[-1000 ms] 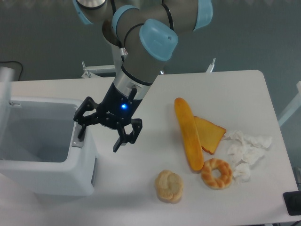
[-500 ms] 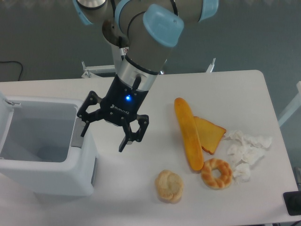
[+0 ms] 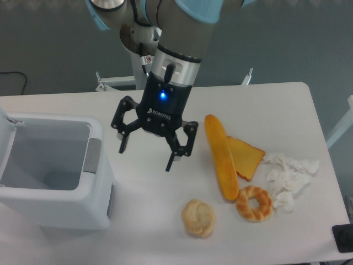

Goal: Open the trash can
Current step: 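Lift the gripper away from the opened trash can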

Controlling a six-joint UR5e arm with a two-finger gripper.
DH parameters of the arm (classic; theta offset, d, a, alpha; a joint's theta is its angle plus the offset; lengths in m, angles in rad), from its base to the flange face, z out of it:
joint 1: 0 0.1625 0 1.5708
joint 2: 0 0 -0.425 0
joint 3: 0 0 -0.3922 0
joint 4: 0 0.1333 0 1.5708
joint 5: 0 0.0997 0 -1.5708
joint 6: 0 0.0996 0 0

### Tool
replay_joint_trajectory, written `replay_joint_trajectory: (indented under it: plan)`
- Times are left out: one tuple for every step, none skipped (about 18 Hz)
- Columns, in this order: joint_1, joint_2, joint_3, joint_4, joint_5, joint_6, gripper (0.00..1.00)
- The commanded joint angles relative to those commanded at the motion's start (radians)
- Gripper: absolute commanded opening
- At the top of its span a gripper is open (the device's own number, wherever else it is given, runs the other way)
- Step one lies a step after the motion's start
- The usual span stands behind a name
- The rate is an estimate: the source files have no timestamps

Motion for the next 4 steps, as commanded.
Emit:
replay_joint_trajectory:
  plan:
    - [0.000, 0.002, -0.002, -0.002, 0.020, 0.014, 1.00]
    - [-0.003, 0.003, -0.006, 0.000, 0.035, 0.016, 1.00]
    - [-0.005, 0.009, -0.009, 0.002, 0.045, 0.017, 1.00]
    - [-0.005, 0.011, -0.012, 0.000, 0.046, 0.016, 1.00]
